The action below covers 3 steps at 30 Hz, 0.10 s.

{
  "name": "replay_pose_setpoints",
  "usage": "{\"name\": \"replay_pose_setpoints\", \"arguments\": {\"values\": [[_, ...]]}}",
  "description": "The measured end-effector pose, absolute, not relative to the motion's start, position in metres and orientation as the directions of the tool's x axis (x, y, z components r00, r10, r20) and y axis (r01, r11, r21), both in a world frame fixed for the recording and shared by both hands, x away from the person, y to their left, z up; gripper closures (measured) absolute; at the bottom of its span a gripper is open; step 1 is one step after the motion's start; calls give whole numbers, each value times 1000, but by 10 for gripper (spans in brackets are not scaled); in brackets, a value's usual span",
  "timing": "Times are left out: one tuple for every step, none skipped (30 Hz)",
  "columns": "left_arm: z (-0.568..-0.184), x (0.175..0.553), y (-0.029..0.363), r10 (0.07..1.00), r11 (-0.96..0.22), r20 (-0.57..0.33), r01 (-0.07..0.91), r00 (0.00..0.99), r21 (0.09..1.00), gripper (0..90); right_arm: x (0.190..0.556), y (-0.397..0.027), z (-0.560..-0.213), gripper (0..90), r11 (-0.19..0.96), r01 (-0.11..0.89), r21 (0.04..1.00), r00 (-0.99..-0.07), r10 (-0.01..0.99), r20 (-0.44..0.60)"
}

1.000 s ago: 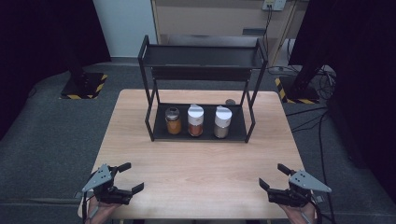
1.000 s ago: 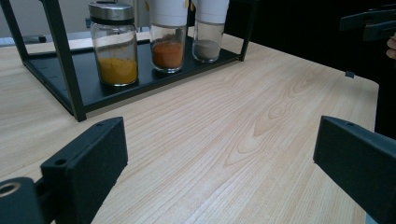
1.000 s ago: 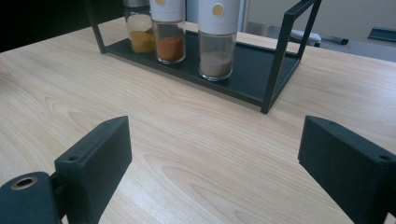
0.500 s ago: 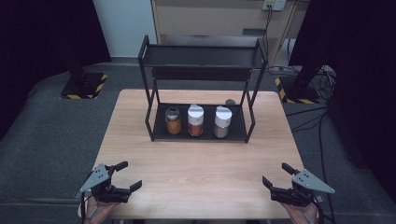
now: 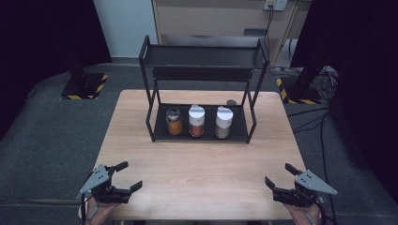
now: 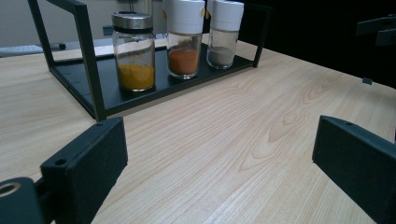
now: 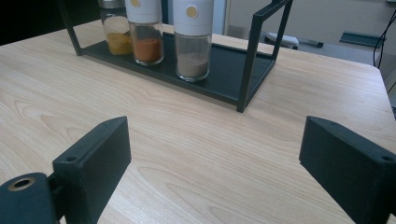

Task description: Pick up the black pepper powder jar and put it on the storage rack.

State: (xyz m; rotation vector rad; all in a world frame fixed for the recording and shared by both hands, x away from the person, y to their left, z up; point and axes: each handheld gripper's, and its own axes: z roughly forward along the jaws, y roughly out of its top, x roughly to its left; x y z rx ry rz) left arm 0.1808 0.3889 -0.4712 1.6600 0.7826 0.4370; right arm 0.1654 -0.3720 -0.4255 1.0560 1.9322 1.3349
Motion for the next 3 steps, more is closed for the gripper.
{"name": "replay_pose_setpoints", "arguments": {"values": [[-471, 181, 389, 699, -84, -128, 259, 704, 962, 23, 165, -372, -426, 86, 193, 290, 937, -533, 846, -10], [-471, 181, 389, 699, -83, -129, 259, 704, 962, 23, 165, -372, -426, 86, 191, 291, 937, -532, 847, -8], [-471, 181, 389, 699, -83, -129, 259, 704, 962, 23, 165, -372, -426, 85, 191, 290, 938, -532, 847, -8]]}}
